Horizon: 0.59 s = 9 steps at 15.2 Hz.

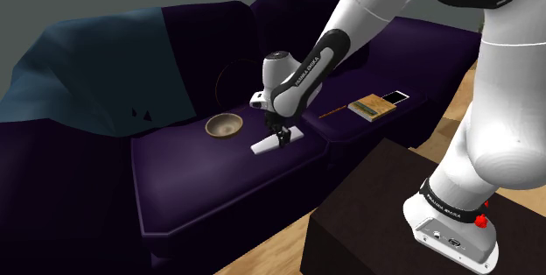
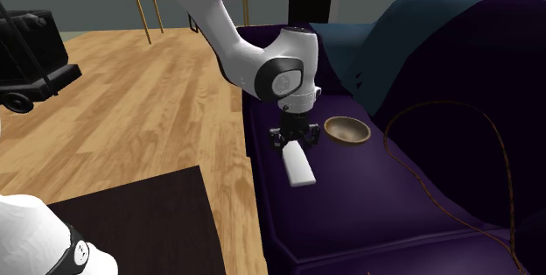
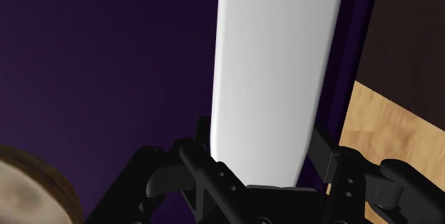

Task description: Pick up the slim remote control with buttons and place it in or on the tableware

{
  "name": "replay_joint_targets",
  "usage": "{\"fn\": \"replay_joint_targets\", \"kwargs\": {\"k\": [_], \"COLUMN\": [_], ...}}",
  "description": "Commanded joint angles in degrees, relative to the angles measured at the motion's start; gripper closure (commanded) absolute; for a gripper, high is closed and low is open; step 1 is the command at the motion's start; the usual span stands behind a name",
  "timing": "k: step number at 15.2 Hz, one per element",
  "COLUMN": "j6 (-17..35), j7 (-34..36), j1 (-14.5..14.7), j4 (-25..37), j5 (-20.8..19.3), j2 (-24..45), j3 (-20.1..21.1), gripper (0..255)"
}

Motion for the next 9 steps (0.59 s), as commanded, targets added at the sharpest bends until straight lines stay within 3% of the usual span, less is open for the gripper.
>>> {"fn": "replay_joint_targets", "kwargs": {"k": [1,9], "j6": [-1.4,-7.0], "j7": [-0.1,-0.5], "j1": [0.0,-0.1], "j4": [0.1,0.4], "j5": [0.1,0.5], "j2": [-1.3,-6.6], "j3": [0.1,0.2], "gripper": [255,255]}}
